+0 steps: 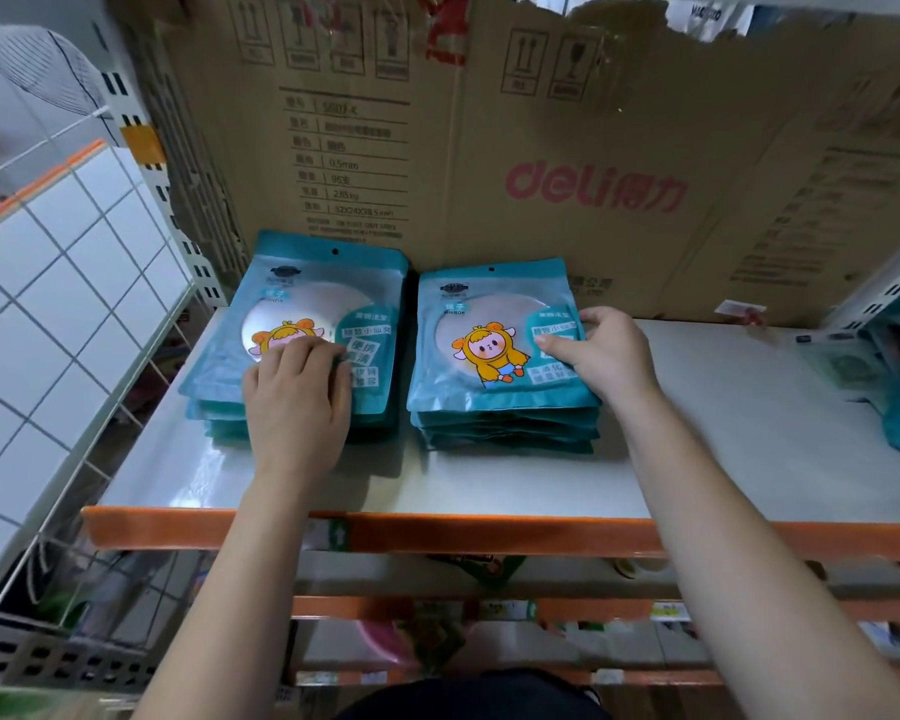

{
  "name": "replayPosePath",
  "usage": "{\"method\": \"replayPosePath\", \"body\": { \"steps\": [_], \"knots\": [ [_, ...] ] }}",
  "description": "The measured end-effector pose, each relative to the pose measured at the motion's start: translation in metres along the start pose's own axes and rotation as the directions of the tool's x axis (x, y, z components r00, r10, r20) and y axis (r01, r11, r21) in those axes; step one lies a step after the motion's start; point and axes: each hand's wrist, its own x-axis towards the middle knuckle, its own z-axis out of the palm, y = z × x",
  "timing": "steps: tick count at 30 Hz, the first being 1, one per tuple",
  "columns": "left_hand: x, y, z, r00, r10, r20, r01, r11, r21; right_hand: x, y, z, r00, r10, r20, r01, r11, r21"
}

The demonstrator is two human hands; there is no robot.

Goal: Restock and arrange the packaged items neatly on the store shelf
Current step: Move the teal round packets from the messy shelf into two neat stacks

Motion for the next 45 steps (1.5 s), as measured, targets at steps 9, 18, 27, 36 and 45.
{"method": "replayPosePath", "body": {
  "steps": [9, 18, 27, 36, 45],
  "knots": [
    [-0.002, 0.009, -0.001, 0.999, -0.046, 0.000, 0.046, 0.998, -0.042, -0.001, 0.018, -0.004, 0.992, -0.120, -0.042, 0.093, 0.913, -0.397],
    [0.006, 0.064, 0.004, 0.993, 0.101, 0.068, -0.094, 0.990, -0.108, -0.029, 0.051, -0.031, 0.975, -0.209, -0.076, 0.194, 0.966, -0.170],
    [0.000, 0.199, 0.041, 0.881, 0.441, 0.170, -0.389, 0.881, -0.268, -0.050, 0.115, -0.135, 0.969, -0.164, -0.183, 0.098, 0.941, -0.324],
    [-0.059, 0.376, 0.083, 0.763, 0.607, 0.223, -0.505, 0.775, -0.381, -0.053, 0.207, -0.272, 0.950, -0.119, -0.290, 0.010, 0.936, -0.353],
    [-0.119, 0.554, 0.126, 0.724, 0.644, 0.246, -0.500, 0.737, -0.455, -0.057, 0.289, -0.417, 0.944, -0.153, -0.292, 0.035, 0.927, -0.372]
  ]
}}
